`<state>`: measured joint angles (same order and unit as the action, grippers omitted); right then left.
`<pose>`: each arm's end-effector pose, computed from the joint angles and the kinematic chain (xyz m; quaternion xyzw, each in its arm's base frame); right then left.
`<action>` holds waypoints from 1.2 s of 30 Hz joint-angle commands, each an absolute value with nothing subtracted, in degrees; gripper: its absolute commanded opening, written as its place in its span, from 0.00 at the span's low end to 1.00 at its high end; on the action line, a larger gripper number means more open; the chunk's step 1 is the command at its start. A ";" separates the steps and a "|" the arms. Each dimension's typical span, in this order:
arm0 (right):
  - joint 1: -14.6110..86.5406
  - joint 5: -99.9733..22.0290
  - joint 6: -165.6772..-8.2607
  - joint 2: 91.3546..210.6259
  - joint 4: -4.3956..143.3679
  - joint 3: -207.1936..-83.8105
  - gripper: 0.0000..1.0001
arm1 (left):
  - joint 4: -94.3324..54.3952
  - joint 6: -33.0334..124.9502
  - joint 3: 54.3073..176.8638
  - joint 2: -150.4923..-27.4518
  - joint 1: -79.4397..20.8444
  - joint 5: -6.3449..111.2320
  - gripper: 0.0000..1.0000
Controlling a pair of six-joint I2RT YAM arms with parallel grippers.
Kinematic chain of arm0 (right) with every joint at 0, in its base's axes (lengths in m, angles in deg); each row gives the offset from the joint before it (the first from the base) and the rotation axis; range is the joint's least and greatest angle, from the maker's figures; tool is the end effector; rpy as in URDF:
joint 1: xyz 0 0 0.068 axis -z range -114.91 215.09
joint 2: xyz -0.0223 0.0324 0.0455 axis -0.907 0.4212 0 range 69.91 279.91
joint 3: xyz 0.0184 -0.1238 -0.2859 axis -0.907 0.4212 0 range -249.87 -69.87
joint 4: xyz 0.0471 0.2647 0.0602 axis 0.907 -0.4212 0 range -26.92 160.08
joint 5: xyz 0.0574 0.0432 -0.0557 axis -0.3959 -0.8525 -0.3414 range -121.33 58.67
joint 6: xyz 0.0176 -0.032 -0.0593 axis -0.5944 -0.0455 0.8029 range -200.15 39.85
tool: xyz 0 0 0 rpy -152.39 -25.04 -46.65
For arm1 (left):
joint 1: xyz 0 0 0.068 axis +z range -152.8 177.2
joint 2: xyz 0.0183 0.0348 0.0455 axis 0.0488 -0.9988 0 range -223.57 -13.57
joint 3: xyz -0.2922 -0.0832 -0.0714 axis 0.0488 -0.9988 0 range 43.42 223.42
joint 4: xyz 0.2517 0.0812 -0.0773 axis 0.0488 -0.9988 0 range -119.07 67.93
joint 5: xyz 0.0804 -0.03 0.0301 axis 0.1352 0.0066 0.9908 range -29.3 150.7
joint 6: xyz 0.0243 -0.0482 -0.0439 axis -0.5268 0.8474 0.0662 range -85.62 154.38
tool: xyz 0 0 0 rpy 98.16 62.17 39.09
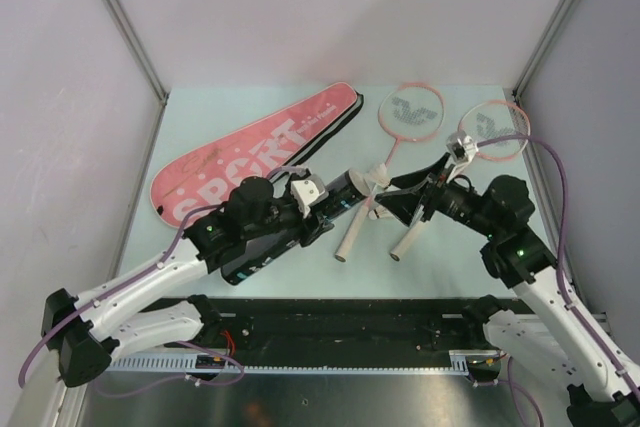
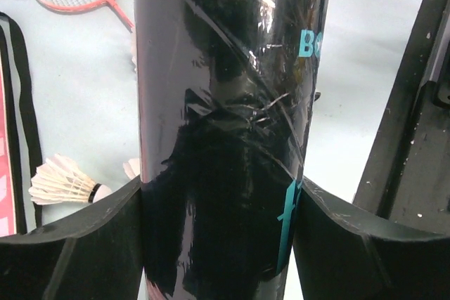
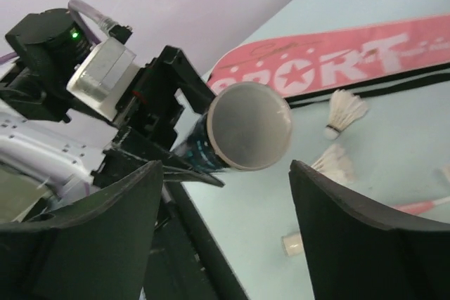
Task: Pack up the badminton gear
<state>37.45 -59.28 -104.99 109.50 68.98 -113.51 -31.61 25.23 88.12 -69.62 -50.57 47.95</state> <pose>0.1333 0.0997 0.3921 -0.1915 0.6638 0.4602 0.5576 0.1502 -0.1842 0.3276 0.4455 0.6895 -0.2728 0.5017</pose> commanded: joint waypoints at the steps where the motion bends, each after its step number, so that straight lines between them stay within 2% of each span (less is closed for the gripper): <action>1: 36.62 -67.62 -101.78 114.99 64.90 -117.85 0.66 | -31.12 16.98 88.15 -68.50 -50.52 45.16 0.40; 7: 32.75 -65.52 -94.93 115.79 64.10 -119.00 0.55 | -31.83 16.36 87.54 -67.79 -50.52 40.85 0.36; 12: 31.87 -71.23 -95.18 118.51 65.77 -119.26 0.49 | -31.92 16.54 87.71 -68.15 -50.61 40.23 0.33; 18: 29.32 -70.53 -94.13 119.39 65.51 -119.17 0.38 | -32.18 16.36 87.89 -68.06 -50.61 39.70 0.30; 21: 29.14 -70.62 -94.22 119.66 65.95 -119.17 0.25 | -32.36 16.19 87.80 -68.23 -50.61 39.70 0.29; 22: 28.97 -70.62 -94.22 119.66 65.86 -119.09 0.15 | -32.44 16.10 87.89 -68.23 -50.61 39.79 0.29; 25: 28.97 -70.18 -93.69 118.96 64.99 -119.17 0.00 | -32.79 15.66 87.71 -68.32 -50.61 40.22 0.27; 28: 29.06 -68.17 -93.08 116.68 63.67 -118.47 0.00 | -33.14 14.96 87.45 -68.85 -50.61 41.80 0.25; 30: 29.14 -62.31 -93.86 114.48 63.14 -116.82 0.00 | -33.67 14.61 87.45 -69.46 -50.61 42.60 0.22; 36: 31.95 -57.26 -102.64 101.47 71.64 -108.55 0.00 | -34.90 13.73 87.89 -71.05 -50.61 42.78 0.15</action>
